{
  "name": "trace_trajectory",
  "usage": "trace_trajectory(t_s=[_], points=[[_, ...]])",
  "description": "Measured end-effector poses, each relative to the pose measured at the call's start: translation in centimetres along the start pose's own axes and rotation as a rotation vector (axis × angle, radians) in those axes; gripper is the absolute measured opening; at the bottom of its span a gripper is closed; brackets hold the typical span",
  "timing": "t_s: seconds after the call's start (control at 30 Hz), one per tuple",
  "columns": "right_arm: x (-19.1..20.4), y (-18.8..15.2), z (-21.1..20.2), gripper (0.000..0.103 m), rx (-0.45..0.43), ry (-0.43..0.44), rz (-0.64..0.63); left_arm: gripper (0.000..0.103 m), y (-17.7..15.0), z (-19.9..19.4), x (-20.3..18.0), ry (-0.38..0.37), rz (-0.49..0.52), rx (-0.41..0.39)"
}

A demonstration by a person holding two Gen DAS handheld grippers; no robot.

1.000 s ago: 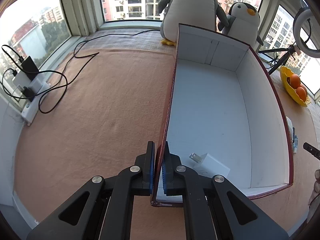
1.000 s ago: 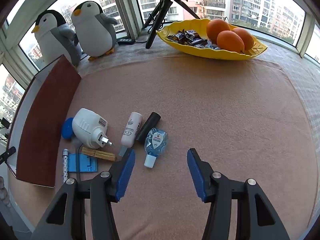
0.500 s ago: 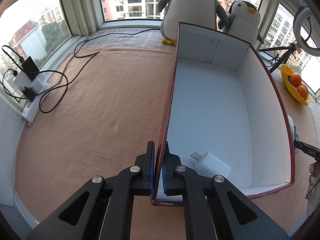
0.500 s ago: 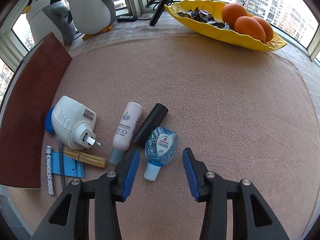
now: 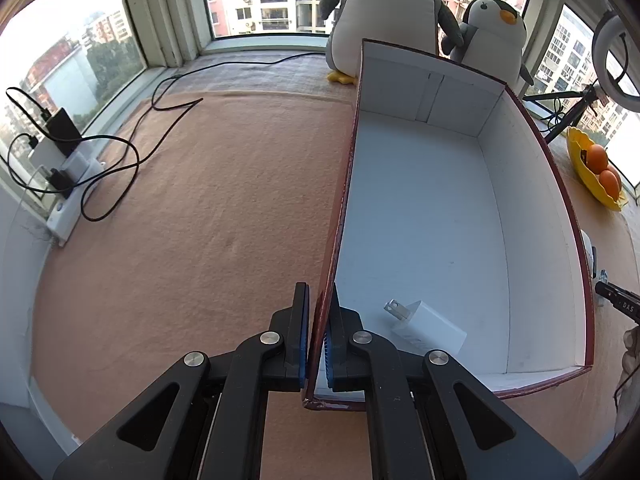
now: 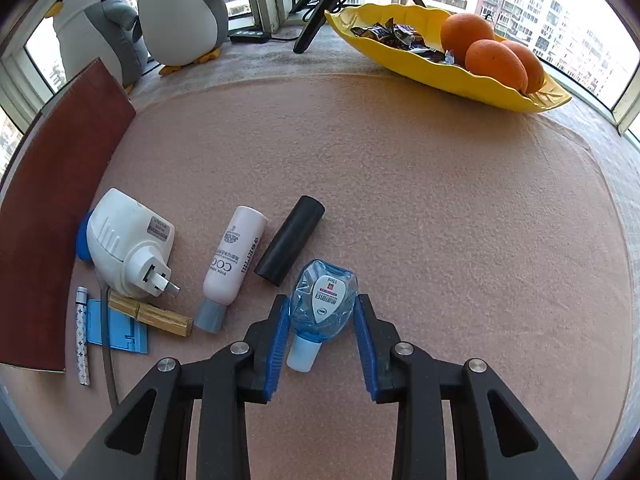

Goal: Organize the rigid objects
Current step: 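Lift the sanitizer bottle into the box and open the right tool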

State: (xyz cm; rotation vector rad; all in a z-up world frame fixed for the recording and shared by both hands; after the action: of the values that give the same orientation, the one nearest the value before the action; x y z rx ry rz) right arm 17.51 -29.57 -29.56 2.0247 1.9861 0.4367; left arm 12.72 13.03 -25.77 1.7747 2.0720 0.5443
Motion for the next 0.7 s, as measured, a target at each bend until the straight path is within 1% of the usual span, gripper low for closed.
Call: trace_trajectory(t_s=[0.17,0.3,0.4,0.53,0.7], points=[[-0.1,0.2,-2.5,0.029,-0.05,0.002,-0.004,0.005,0.0,0.0,0.0,0.002,-0.004,-0.001],[1.9,1.4,-5.1,0.029,-0.105,0.04,-0.038,0.005,0.0,0.0,0.0,0.001,-0.006,-0.001],[4.6,2.5,-7.0,0.029,-0.14,0.092,-0.079,0.005,0.0,0.0,0.1,-0.002,-0.014,-0.003],[9.6,4.0,-8.6,0.029,-0.175,0.155,-0.169,0.005,0.0,-0.1,0.1,-0.002,-0.021,-0.007],[15.4,4.6,-10.3,0.029,-0.195,0.233,-0.282,0.006,0.0,-0.1,0.1,0.006,-0.021,-0.007]])
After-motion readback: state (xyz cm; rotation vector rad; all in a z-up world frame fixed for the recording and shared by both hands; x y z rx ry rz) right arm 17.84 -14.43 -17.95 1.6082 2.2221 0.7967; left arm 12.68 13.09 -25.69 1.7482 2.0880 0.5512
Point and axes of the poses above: each gripper's, at about its wrist camera, not at the fingertips, and z roughly the way its jaws point, x to its left, y to its top, the point moved 7 cm from there along z, roughly the way its jaws point, and after that the axes turned 3 degrees about -x, right-handed, at the moved point
